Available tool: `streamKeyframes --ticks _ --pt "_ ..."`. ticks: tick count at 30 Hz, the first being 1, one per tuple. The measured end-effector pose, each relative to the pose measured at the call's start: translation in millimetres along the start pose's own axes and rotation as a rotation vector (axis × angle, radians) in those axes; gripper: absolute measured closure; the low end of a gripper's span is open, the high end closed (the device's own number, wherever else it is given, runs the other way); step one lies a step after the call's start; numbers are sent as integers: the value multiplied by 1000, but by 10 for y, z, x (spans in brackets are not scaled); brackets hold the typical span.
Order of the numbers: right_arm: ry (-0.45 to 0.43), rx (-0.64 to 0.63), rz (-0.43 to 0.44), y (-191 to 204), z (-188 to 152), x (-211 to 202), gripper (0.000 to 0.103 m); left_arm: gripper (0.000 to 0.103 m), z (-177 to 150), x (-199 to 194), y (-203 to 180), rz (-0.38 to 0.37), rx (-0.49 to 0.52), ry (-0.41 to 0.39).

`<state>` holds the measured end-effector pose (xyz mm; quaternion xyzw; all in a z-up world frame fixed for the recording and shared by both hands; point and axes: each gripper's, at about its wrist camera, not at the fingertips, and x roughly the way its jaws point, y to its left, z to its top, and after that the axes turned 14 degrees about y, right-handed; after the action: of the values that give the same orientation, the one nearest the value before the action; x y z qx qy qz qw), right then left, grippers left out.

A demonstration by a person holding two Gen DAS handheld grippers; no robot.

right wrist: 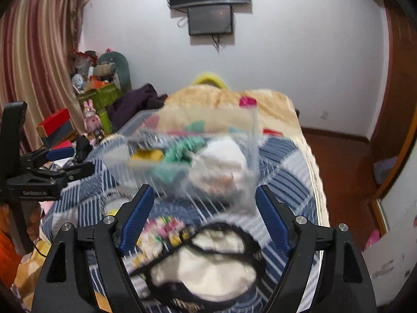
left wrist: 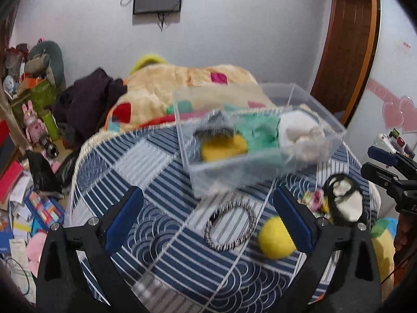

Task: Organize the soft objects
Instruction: 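Grasp the beaded bracelet with the left tool while the right tool grasps the black-strapped white bag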

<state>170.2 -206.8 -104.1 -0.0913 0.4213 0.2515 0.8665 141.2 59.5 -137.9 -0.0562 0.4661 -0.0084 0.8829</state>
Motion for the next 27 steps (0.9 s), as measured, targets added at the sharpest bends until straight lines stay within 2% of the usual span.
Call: streamKeyframes --ticks 7,10,13,14,16,17,18,19,22,23,27 --pt "105 72 -34 -219 -303 233 25 4 -129 267 19 16 -7 67" --pt "132 95 -32 -272 -410 285 25 23 -142 399 28 7 -6 106" --pt "143 95 -20 -284 -469 302 27 35 -148 522 33 -1 -9 141" --pt "145 93 -14 -287 -480 306 30 42 -154 555 32 -6 -9 149" --pt "153 92 4 -296 -505 324 45 51 -166 601 43 -16 -9 163" --pt "150 94 -1 -301 -514 322 47 56 -173 606 39 -15 -8 160" --pt "148 95 -8 -309 -518 319 54 59 -178 599 33 -16 -2 154" --pt "148 96 -9 -321 -517 317 65 69 -181 590 25 -26 5 153" --pt "136 132 24 -392 -521 279 77 83 -185 556 -6 -46 23 153" --pt "128 141 36 -410 -521 261 79 87 -190 537 -18 -51 28 150" --pt "97 142 45 -363 -498 187 85 92 -194 421 -61 -68 40 129"
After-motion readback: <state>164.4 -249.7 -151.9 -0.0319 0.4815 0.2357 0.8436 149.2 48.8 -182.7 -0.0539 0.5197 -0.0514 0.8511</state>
